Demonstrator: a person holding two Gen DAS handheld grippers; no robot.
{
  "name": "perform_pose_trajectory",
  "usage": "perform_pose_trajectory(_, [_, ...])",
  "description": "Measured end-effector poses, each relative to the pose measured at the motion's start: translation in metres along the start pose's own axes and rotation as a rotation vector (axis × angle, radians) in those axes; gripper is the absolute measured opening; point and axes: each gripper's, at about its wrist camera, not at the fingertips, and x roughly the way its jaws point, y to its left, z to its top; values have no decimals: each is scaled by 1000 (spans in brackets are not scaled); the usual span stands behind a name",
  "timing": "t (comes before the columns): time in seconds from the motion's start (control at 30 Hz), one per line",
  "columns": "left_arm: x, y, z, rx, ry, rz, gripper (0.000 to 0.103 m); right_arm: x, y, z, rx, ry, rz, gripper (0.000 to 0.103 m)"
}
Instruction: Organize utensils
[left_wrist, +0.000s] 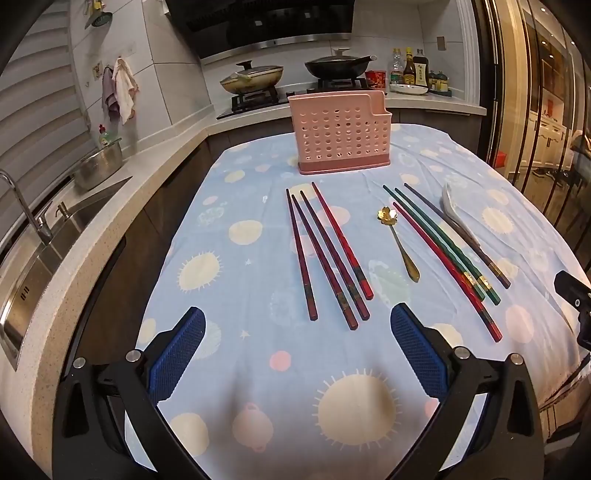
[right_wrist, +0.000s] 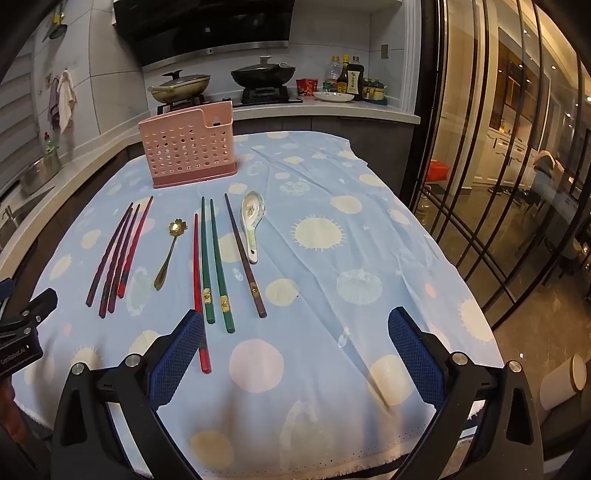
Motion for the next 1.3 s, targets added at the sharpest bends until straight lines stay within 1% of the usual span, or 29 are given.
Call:
perform_pose_trajectory(0.03, [1, -1, 0, 12, 15, 6, 96, 0, 1, 0, 1, 0, 0, 96])
perform_pose_trajectory(0.33, [1, 0, 0, 3, 21, -3, 96, -1, -4, 3, -8, -3, 0, 96])
perform_pose_trajectory(0.5, [5, -4, -3, 7, 18, -3, 96, -3, -4, 3, -11, -6, -2, 96])
perform_pose_trajectory(0.63, [3, -6, 1, 8, 15, 0, 96, -3, -4, 3, -11, -6, -2, 96])
perform_pose_trajectory(0.73, [-4, -4, -1, 7, 14, -6, 96, -3, -3, 3, -9, -6, -3, 96])
perform_pose_trajectory(1.3, [-3, -6, -4, 4, 20, -8, 96, -4, -2, -1, -16, -3, 0, 96])
